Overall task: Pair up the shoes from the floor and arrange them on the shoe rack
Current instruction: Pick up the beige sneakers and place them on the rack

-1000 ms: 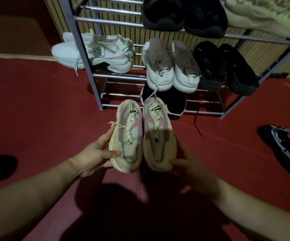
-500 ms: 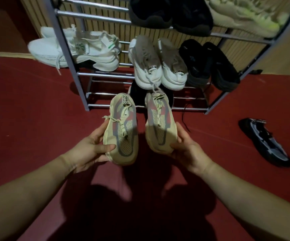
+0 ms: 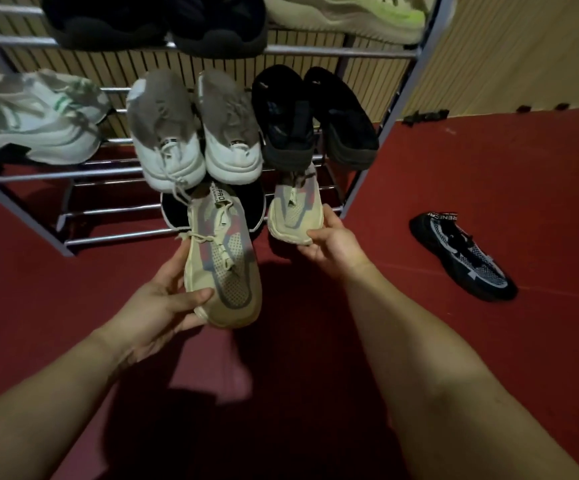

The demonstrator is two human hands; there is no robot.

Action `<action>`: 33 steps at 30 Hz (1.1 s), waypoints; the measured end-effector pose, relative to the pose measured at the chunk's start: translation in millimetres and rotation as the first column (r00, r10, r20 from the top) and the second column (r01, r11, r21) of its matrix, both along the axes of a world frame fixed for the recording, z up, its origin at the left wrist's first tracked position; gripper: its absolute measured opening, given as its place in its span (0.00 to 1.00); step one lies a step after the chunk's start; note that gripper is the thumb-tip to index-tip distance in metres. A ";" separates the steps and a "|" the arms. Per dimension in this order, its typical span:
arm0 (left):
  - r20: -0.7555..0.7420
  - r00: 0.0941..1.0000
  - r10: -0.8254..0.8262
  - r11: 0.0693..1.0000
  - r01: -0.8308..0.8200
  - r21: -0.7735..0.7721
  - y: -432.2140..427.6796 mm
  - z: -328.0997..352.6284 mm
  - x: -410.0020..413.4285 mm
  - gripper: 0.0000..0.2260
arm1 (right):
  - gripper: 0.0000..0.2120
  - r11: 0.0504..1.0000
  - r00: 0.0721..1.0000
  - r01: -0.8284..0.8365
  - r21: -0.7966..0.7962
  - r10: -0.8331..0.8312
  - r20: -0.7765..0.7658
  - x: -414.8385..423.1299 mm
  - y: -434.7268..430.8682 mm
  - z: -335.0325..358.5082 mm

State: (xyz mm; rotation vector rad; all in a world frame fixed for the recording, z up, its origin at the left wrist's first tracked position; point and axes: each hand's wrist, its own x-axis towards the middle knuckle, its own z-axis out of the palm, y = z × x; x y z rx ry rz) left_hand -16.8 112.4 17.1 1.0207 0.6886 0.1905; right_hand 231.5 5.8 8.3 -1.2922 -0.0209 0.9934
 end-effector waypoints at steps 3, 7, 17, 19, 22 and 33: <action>0.012 1.000 0.019 1.000 -0.019 -0.014 -5.1 2.8 26.8 0.39 | 0.35 0.997 0.998 0.055 -0.049 -0.055 0.004 41.2 -5.4 -9.1; 0.011 1.000 0.020 1.000 -0.020 0.001 -5.7 2.8 67.8 0.39 | 0.37 0.994 0.994 -0.025 -0.110 0.036 0.099 81.5 -20.3 -25.6; -0.079 0.997 0.016 1.000 -0.014 0.028 -2.3 6.7 128.6 0.37 | 0.38 0.996 0.991 -0.084 0.034 0.079 0.110 99.9 -29.4 -75.7; -0.067 0.998 0.019 1.000 -0.017 0.026 0.8 4.7 133.0 0.35 | 0.37 0.995 0.993 -0.090 0.043 0.086 0.080 105.8 -27.6 -79.9; -0.048 0.998 -0.046 0.997 0.049 0.060 10.4 0.2 141.2 0.31 | 0.32 0.992 0.985 -0.122 0.041 0.116 0.127 115.7 -15.6 -82.6; -0.039 0.991 -0.125 0.991 0.127 0.043 28.1 -22.6 155.9 0.34 | 0.13 0.903 0.855 0.427 0.050 -0.421 0.301 89.8 24.8 -101.9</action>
